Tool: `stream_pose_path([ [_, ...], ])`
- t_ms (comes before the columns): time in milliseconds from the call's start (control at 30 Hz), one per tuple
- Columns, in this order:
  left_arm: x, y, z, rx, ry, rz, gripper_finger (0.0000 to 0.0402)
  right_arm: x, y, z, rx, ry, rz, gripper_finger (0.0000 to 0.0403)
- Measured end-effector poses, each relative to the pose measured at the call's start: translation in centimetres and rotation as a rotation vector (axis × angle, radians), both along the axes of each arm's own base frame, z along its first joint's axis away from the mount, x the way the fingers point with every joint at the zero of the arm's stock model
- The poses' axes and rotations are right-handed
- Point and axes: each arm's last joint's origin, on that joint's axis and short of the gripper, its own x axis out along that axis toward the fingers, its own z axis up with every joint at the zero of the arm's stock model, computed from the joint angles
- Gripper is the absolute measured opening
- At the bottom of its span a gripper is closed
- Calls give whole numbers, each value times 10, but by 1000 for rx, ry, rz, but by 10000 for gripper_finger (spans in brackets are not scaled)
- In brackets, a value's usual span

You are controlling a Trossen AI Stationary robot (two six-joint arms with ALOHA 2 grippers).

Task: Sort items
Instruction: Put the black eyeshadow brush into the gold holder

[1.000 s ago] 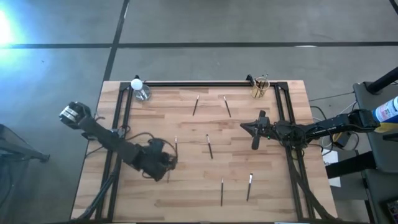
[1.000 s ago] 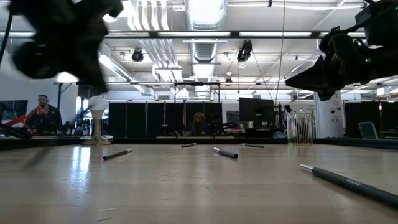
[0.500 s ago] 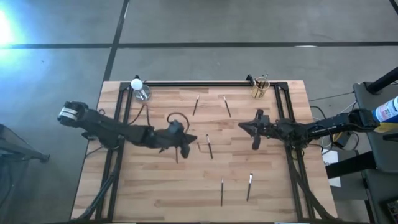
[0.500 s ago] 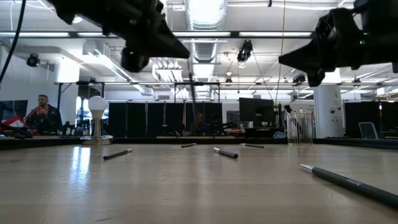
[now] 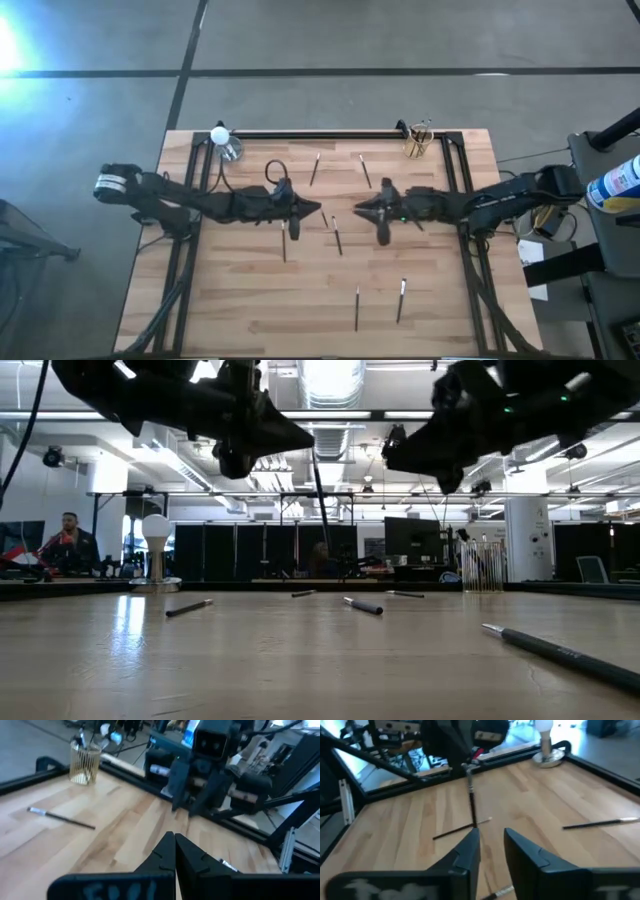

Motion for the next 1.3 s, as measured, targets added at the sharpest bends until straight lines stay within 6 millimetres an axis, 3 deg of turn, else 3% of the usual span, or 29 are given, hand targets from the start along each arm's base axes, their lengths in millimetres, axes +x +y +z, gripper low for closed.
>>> stream_pose_path([
  [333, -1, 6, 0, 43, -13, 2, 0, 43, 2, 9, 3, 62, 55, 157],
  [633, -1, 6, 2, 55, -30, 0, 0, 67, 3, 18, -3, 39, 57, 170],
  [1033, -1, 6, 3, 46, -49, -11, 0, 92, -10, 12, 11, 12, 34, 133],
  [1300, -1, 6, 3, 44, -49, -11, 0, 98, -10, 13, -27, 9, 47, 48],
])
